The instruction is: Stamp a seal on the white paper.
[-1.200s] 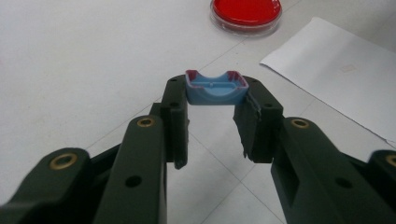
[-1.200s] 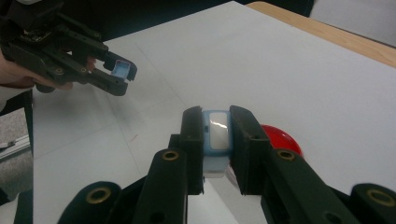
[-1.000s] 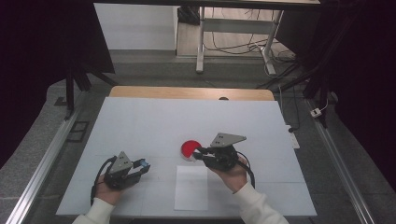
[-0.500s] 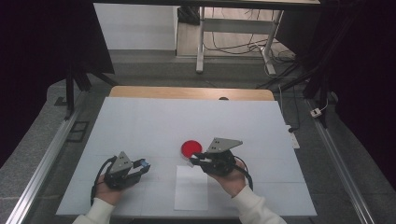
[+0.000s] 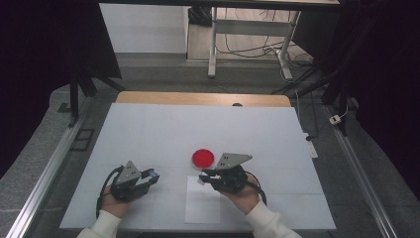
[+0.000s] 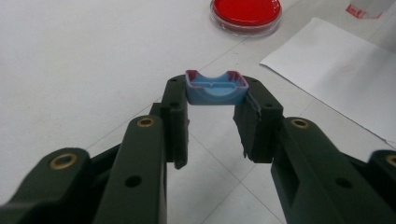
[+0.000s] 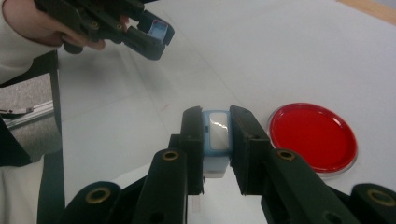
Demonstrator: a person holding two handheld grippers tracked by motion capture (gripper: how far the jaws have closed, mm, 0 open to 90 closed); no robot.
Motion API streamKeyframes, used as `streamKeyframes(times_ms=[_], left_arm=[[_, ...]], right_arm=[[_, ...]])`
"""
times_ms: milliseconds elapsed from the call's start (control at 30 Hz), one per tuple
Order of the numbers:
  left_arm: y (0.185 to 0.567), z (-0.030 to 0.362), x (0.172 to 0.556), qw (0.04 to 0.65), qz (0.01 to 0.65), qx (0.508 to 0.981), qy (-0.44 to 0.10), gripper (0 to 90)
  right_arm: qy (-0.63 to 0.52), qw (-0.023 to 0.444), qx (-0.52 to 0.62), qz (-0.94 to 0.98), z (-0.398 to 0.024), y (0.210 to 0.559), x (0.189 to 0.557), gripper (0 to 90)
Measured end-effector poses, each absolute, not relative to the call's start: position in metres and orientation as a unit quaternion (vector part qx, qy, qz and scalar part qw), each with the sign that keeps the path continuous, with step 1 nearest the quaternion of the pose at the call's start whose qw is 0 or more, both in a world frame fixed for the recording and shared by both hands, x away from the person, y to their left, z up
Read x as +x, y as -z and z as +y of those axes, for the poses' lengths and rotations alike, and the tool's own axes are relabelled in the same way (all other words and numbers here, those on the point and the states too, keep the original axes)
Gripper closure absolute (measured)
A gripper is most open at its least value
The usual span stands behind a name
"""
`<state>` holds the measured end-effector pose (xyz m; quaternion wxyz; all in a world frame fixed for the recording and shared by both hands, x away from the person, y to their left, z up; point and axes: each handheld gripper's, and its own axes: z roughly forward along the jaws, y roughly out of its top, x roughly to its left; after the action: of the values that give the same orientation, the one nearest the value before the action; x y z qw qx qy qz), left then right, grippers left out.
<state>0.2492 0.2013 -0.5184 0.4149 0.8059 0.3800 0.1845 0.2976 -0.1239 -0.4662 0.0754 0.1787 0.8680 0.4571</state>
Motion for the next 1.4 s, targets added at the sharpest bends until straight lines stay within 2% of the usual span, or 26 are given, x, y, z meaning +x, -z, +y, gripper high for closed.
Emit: streamKeyframes(times_ms=[1400], left_arm=[[0.519, 0.201, 0.249, 0.413, 0.379, 0.807, -0.184, 65.5]], right_arm=[[-0.395, 0.071, 0.130, 0.907, -0.116, 0.491, 0.291, 75.5]])
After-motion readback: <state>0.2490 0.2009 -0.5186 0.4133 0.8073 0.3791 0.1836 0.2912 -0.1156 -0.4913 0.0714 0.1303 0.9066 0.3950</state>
